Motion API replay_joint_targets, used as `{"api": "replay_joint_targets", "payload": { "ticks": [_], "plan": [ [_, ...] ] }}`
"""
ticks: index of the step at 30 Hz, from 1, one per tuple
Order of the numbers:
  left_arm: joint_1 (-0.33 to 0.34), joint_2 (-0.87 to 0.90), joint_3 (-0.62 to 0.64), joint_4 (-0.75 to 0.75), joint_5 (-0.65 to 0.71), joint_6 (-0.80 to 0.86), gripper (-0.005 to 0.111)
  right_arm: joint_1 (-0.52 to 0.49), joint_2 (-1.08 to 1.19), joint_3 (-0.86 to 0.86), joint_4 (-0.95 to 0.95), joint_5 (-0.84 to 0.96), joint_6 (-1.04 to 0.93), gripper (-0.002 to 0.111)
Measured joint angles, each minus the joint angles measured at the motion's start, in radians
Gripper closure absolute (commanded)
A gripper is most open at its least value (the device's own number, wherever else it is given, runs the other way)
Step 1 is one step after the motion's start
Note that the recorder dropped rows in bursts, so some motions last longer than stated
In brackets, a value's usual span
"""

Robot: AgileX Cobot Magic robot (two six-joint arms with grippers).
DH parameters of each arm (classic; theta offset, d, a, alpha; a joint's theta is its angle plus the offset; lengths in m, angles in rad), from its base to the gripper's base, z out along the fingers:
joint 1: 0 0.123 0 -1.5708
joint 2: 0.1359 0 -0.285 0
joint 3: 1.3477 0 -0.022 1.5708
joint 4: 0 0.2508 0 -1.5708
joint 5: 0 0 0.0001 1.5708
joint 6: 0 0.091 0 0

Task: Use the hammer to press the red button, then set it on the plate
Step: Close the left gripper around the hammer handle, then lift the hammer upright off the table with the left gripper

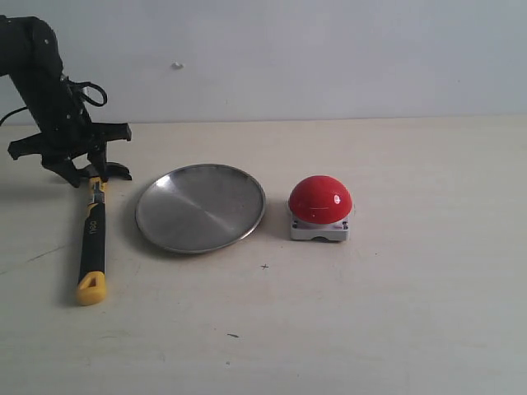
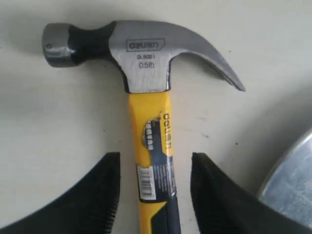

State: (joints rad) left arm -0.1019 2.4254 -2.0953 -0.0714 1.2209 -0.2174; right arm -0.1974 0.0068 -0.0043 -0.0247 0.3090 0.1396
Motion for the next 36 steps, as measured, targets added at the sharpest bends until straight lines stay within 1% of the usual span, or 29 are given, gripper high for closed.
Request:
{"api": "replay_joint_targets", "payload": {
  "ticks": [12, 14, 15, 16, 22, 26, 32, 35, 36],
  "plan": [
    [0.000, 0.085, -0.017, 0.005, 0.001, -0.018, 0.061, 0.000, 0.000, 0.000, 0.000, 0.000, 0.000, 0.108],
    [0.000, 0.087, -0.021, 0.005, 0.001, -0.018, 0.074, 0.000, 0.000, 0.000, 0.000, 0.000, 0.000, 0.108],
    [0.000, 0.087, -0.021, 0.005, 0.001, -0.016, 0.095, 0.000, 0.000, 0.000, 0.000, 0.000, 0.000, 0.108],
    [0.000, 0.087, -0.021, 0.009, 0.001, -0.011, 0.106, 0.000, 0.000, 0.000, 0.000, 0.000, 0.000, 0.108],
    [-0.002, 0.081, -0.019, 0.009, -0.009, 0.042, 0.107, 0.000, 0.000, 0.000, 0.000, 0.000, 0.000, 0.108],
    [-0.032, 0.017, 0.032, 0.011, -0.117, 0.074, 0.107, 0.000, 0.000, 0.000, 0.000, 0.000, 0.000, 0.108],
    [-0.061, -0.131, 0.175, 0.009, -0.280, 0.078, 0.107, 0.000, 0.000, 0.000, 0.000, 0.000, 0.000, 0.108],
    [-0.063, -0.212, 0.267, 0.009, -0.334, 0.080, 0.107, 0.000, 0.000, 0.000, 0.000, 0.000, 0.000, 0.108],
    [-0.063, -0.278, 0.328, 0.009, -0.352, 0.090, 0.107, 0.000, 0.000, 0.000, 0.000, 0.000, 0.000, 0.108]
  ]
}}
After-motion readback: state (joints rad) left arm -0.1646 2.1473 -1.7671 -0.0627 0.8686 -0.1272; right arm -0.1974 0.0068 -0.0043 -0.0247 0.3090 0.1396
